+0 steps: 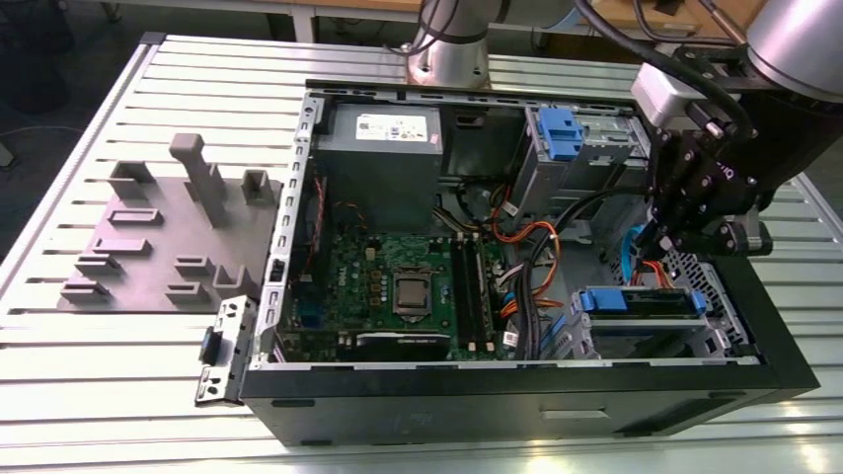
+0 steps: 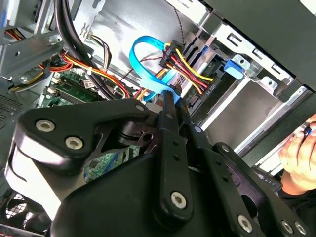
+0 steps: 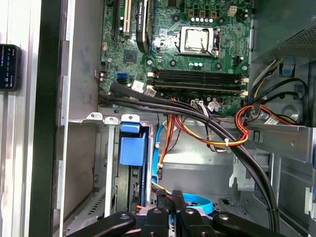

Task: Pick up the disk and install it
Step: 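Insert the second disk wire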

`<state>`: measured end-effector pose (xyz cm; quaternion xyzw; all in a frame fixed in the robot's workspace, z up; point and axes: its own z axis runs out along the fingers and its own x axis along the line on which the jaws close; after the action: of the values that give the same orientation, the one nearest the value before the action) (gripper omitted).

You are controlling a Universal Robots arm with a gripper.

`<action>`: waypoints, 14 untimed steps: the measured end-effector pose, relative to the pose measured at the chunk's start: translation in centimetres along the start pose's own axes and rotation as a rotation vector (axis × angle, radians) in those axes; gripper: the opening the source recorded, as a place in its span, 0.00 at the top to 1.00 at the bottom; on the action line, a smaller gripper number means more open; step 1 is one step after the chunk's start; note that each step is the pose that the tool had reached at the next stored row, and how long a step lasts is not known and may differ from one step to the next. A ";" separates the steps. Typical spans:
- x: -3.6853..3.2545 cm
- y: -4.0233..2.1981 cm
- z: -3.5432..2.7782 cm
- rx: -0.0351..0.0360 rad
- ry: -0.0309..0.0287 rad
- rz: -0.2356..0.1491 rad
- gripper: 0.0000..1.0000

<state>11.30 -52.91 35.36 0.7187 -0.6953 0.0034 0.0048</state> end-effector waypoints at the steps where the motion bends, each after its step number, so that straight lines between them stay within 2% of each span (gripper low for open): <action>1: 0.09 0.07 0.01 0.0012 0.0001 -0.001 0.84; 4: 0.37 0.30 0.08 0.0062 0.0002 -0.004 0.84; 8: 0.67 0.31 0.12 0.0094 0.0001 -0.006 0.84; 12: 1.34 0.35 0.22 0.0134 -0.0127 -0.006 0.84; 14: 1.73 0.38 0.29 0.0158 -0.0172 -0.006 0.84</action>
<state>10.97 -54.66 35.10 0.7209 -0.6930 0.0027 -0.0068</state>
